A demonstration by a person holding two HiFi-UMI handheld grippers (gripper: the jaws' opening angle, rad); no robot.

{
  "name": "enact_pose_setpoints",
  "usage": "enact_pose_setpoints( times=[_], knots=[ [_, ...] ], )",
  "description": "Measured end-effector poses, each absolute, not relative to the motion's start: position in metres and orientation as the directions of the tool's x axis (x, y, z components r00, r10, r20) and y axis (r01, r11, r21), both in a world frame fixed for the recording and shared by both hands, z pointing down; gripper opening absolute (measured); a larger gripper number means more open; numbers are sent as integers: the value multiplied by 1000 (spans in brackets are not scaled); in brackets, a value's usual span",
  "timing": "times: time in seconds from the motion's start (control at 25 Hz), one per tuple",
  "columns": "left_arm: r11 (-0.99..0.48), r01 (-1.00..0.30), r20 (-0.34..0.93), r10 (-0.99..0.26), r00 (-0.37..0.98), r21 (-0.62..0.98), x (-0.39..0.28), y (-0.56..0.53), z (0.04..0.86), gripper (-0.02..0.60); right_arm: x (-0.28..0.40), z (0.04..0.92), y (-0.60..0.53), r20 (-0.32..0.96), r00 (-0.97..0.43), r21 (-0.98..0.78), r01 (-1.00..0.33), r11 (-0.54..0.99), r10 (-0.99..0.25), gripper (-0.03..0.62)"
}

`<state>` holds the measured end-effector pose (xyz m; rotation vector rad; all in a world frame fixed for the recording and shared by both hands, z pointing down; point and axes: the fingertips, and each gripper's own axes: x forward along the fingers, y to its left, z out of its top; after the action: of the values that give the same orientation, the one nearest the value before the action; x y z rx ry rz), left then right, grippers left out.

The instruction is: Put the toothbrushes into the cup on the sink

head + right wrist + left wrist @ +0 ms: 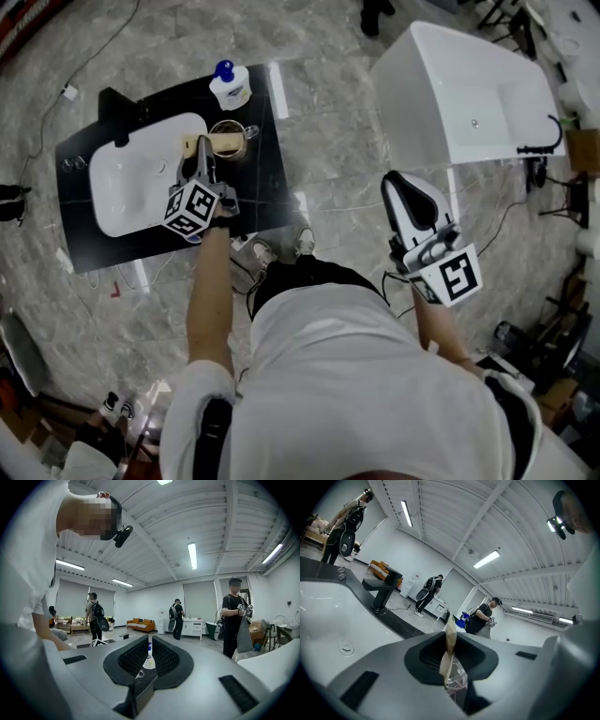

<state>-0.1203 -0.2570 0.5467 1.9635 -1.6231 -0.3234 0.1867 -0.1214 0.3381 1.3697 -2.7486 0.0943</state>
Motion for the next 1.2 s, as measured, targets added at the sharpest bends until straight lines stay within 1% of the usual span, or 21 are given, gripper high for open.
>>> enact_pose_setpoints(
  times=[0.08, 0.12, 0.2, 0.28, 0.36, 0.44, 0.64, 0.92, 1.08, 1.2],
  knots=[
    [-111, -817, 160, -957, 242, 566, -120, -260, 548, 54, 187, 339, -122, 94, -597, -23, -802, 597, -797, 49],
    [-110, -818, 163, -957, 242, 564, -121, -261, 549, 73, 187, 339, -122, 95, -596, -22, -802, 596, -798, 48],
    [-91, -834, 172, -961, 218, 544, -125, -263, 549, 153, 186, 338, -122, 91, -595, -24, -803, 595, -799, 48],
    [-54, -856, 170, -972, 163, 514, -135, -262, 545, 212, 186, 337, -123, 87, -593, -25, -805, 593, -801, 49],
    [-31, -873, 167, -978, 128, 486, -143, -262, 540, 235, 187, 336, -124, 83, -591, -26, -806, 591, -802, 48],
    [-26, -884, 169, -978, 119, 468, -145, -261, 535, 245, 186, 336, -126, 80, -594, -27, -804, 594, -801, 48],
    [-10, -901, 147, -986, 81, 434, -155, -251, 513, 247, 173, 331, -131, 58, -622, -27, -783, 621, -781, 48],
    [-44, -930, 108, -990, 89, 366, -160, -233, 482, 247, 153, 324, -137, 30, -666, -26, -746, 666, -745, 49],
    [-62, -954, 81, -993, 90, 294, -159, -220, 456, 245, 143, 321, -138, 14, -691, -27, -723, 690, -723, 48],
    [-85, -975, 48, -994, 97, 207, -157, -208, 426, 227, 135, 319, -140, 2, -708, -27, -706, 708, -706, 48]
  ],
)
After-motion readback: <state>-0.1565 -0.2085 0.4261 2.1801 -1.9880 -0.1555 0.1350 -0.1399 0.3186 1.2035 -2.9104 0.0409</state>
